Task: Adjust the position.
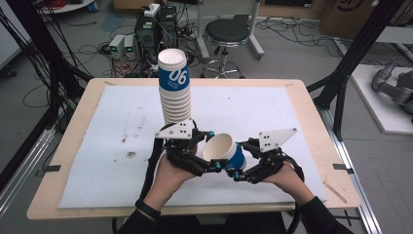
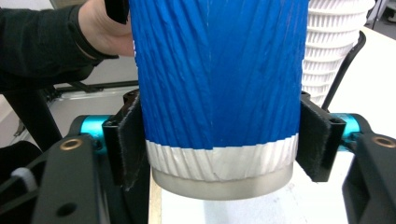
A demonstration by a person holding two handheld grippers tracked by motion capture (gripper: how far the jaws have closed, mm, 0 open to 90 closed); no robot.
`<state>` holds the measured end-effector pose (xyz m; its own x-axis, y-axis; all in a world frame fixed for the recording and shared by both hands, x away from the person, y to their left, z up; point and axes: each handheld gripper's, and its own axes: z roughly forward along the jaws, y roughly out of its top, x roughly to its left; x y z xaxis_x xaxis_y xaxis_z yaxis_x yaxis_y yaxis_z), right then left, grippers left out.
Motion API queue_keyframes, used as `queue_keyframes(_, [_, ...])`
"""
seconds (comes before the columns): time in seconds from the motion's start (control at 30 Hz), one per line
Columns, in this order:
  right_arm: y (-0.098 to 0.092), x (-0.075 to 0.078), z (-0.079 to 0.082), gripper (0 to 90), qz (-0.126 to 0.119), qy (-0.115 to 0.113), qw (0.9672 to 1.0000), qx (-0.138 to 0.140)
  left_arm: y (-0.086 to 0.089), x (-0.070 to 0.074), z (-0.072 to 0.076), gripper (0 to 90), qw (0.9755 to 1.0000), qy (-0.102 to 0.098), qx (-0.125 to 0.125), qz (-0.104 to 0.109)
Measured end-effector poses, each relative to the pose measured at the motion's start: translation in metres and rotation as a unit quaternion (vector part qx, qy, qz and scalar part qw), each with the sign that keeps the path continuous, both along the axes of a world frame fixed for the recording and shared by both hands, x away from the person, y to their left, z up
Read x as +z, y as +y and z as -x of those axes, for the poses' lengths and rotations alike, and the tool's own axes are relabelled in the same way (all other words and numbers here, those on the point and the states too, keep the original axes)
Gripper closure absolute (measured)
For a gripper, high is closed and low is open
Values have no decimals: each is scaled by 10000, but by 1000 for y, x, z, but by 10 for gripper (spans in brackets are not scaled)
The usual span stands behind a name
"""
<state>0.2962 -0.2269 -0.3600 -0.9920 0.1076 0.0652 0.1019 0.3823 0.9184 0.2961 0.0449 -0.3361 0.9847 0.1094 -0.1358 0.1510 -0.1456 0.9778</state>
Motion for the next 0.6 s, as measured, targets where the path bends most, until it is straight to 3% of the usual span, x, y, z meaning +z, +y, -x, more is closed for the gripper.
queue_keyframes(0.1, [-1,4,1,218,157,18,9999,-31,0,4,1,221,9996,-76,-5,-285])
queue_keyframes(0.23, [0,7,3,218,224,-26,9997,-17,-1,6,2,226,9989,-136,5,-438])
queue_keyframes(0.47, [11,-1,4,218,400,-19,9992,-28,-4,8,4,229,9987,-185,-12,-465])
queue_keyframes(0.6, [14,-3,4,301,403,-58,9992,60,-5,9,6,223,9989,-204,-21,-420])
